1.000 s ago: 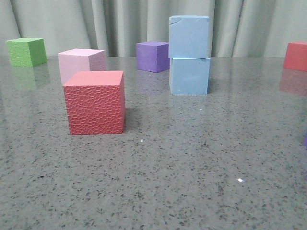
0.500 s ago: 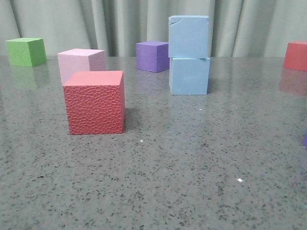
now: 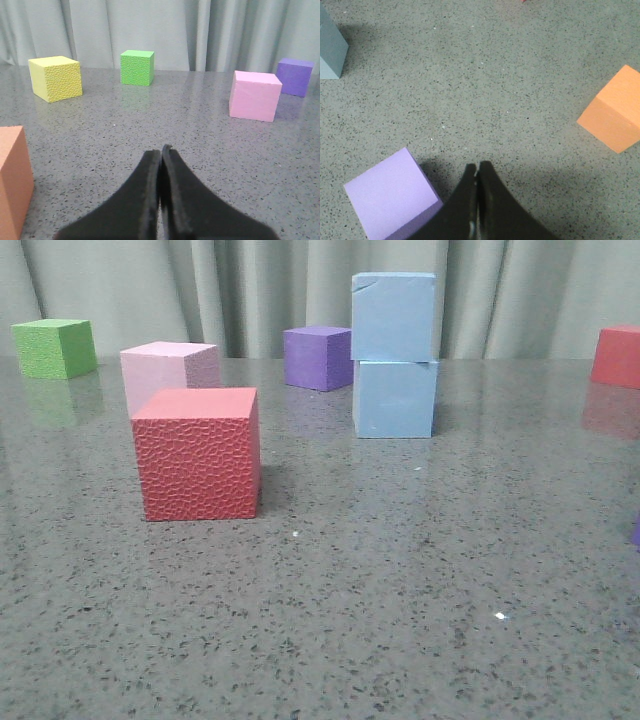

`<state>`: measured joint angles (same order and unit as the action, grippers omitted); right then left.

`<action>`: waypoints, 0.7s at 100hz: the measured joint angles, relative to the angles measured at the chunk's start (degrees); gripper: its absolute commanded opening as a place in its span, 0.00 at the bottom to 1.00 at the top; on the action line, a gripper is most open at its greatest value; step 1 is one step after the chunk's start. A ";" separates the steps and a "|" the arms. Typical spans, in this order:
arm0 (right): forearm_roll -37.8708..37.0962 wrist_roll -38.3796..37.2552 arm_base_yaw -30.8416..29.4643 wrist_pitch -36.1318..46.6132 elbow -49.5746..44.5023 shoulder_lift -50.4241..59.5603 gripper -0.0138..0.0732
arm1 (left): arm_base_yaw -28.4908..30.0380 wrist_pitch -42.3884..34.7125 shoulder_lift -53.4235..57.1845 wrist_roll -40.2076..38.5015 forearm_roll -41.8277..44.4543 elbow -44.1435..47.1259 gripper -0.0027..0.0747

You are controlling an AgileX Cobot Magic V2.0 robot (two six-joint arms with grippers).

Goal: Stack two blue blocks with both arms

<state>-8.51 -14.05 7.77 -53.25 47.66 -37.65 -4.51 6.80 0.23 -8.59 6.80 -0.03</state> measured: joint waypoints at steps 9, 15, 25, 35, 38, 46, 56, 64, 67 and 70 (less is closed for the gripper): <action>0.00 0.00 0.00 0.00 0.00 0.00 0.02 | 0.03 -0.09 0.00 0.00 0.00 0.00 0.01; 0.00 0.00 0.00 0.00 0.00 0.10 0.02 | 0.03 -0.09 0.00 0.00 0.00 0.00 0.01; 0.00 0.00 0.00 0.12 -0.09 1.29 0.02 | 0.03 -0.09 0.00 0.00 0.00 0.00 0.01; 0.00 0.00 0.00 2.15 -1.28 4.02 0.02 | 0.03 -0.09 0.00 0.00 0.00 0.00 0.01; -0.11 0.10 0.00 3.13 -2.19 5.03 0.02 | 0.03 -0.09 0.00 0.00 0.00 0.00 0.01; -0.10 0.31 0.00 6.96 -5.30 8.47 0.02 | 0.03 -0.09 0.00 0.00 0.00 0.00 0.01; -0.10 1.68 0.00 12.00 -10.66 13.18 0.02 | 0.03 -0.09 0.00 0.00 0.00 0.00 0.01; 0.72 3.68 0.00 16.20 -15.51 17.20 0.02 | 0.03 -0.09 0.00 0.00 0.00 0.00 0.01; 1.10 4.76 0.00 17.54 -17.05 19.05 0.02 | 0.03 -0.09 0.00 0.00 0.00 0.00 0.01; 1.64 5.74 0.00 18.81 -18.52 20.48 0.02 | 0.03 -0.09 0.00 0.00 0.00 0.00 0.01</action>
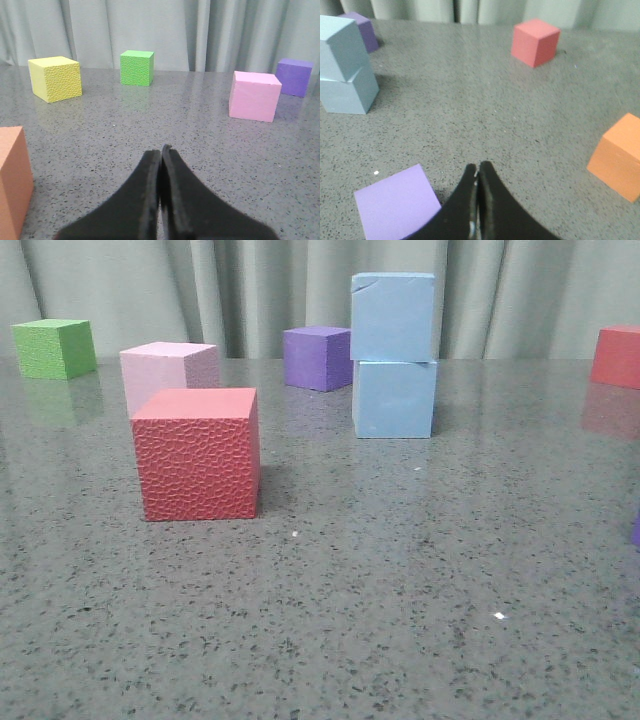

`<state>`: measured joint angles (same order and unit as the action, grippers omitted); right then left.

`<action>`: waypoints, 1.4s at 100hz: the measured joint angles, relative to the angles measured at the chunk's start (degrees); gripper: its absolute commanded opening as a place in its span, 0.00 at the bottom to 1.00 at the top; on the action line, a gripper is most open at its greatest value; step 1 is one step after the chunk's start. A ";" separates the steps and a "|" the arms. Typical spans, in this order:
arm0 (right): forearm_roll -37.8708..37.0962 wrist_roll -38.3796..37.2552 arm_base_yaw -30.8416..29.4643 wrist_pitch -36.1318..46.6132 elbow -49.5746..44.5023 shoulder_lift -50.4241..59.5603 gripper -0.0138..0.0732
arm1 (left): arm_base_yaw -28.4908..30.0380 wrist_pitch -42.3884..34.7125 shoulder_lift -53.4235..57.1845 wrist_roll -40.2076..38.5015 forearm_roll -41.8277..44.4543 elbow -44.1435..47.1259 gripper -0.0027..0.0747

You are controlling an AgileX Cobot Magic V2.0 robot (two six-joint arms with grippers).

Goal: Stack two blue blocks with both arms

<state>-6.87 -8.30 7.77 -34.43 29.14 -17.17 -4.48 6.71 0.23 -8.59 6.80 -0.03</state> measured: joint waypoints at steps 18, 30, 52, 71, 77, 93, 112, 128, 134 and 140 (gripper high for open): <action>3.08 5.11 0.00 5.82 -7.97 8.51 0.02 | 0.00 0.00 0.00 0.00 0.00 0.00 0.01; 3.44 5.78 0.00 7.02 -11.75 13.52 0.02 | 0.00 0.00 0.00 0.00 0.00 0.00 0.01; 4.01 5.91 -0.09 10.39 -17.79 17.78 0.02 | 0.00 0.00 0.00 0.00 0.00 0.00 0.01; 4.95 6.13 -0.22 18.44 -22.45 17.78 0.02 | 0.00 0.00 0.00 0.00 0.00 0.00 0.01; 5.10 6.13 -0.22 20.75 -23.59 17.78 0.02 | 0.00 0.00 0.00 0.00 0.00 0.00 0.01; 5.88 6.13 -1.04 24.77 -26.01 17.78 0.02 | 0.00 0.00 0.00 0.00 0.00 0.00 0.01; 6.20 6.13 -2.64 25.80 -27.74 17.78 0.02 | 0.00 0.00 0.00 0.00 0.00 0.00 0.01; 6.20 6.13 -2.64 27.56 -29.88 17.78 0.02 | 0.00 0.00 0.00 0.00 0.00 0.00 0.01; 6.20 6.13 -2.64 28.14 -30.43 17.78 0.02 | 0.00 0.00 0.00 0.00 0.00 0.00 0.01; 6.20 6.13 -2.64 28.50 -30.66 17.78 0.02 | 0.00 0.00 0.00 0.00 0.00 0.00 0.01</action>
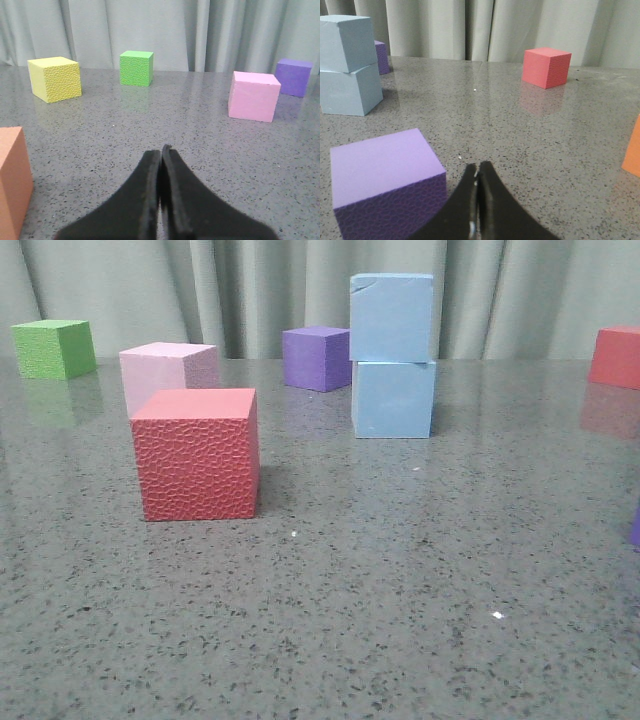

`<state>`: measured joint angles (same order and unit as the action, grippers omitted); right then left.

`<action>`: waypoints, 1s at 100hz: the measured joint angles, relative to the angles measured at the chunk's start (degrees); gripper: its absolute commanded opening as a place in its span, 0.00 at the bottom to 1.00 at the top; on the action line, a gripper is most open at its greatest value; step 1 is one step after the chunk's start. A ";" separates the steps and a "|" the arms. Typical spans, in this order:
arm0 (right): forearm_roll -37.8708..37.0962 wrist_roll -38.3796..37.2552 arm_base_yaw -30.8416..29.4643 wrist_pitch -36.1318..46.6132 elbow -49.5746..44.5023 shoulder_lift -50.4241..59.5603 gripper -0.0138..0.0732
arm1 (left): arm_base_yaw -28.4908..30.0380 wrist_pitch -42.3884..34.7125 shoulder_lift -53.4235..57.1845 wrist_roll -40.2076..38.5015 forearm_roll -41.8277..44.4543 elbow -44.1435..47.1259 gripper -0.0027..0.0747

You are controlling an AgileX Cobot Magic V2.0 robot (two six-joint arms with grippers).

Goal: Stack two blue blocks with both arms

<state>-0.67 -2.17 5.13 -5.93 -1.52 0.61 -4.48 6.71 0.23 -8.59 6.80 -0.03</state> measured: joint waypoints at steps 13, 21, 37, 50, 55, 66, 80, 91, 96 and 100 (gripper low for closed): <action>-0.11 0.00 0.00 1.39 -0.08 0.00 0.02 | 0.00 0.00 0.00 0.00 0.00 0.00 0.01; -0.11 0.00 0.00 2.00 -0.08 0.00 0.02 | 0.00 0.00 0.00 0.00 0.00 0.00 0.01; -0.11 0.00 0.00 2.53 -0.08 0.00 0.02 | 0.00 0.00 0.00 0.00 0.00 0.00 0.01; -0.19 0.00 0.00 2.53 -0.08 0.00 0.02 | 0.00 0.00 0.00 0.00 0.00 0.00 0.01; -0.19 0.00 0.00 2.53 -0.08 0.00 0.02 | 0.00 0.00 0.00 0.00 0.00 0.00 0.01; -0.19 0.00 0.00 2.53 -0.08 0.00 0.02 | 0.00 0.00 0.00 0.00 0.00 0.00 0.01; -0.19 0.00 0.00 2.53 -0.08 0.00 0.02 | 0.00 0.00 0.00 0.00 0.00 0.00 0.01; -0.19 0.00 0.00 2.53 -0.08 0.00 0.02 | 0.00 0.00 0.00 0.08 0.00 0.00 0.01; -0.19 0.00 0.00 2.53 -0.08 0.00 0.02 | 0.00 0.00 0.00 0.08 0.00 0.00 0.01; -0.19 0.00 0.00 2.53 -0.08 0.00 0.02 | 0.00 0.00 0.00 0.08 0.00 0.00 0.01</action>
<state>-0.87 -2.17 5.13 -3.40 -1.60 0.61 -4.48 6.71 0.23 -8.51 6.80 -0.03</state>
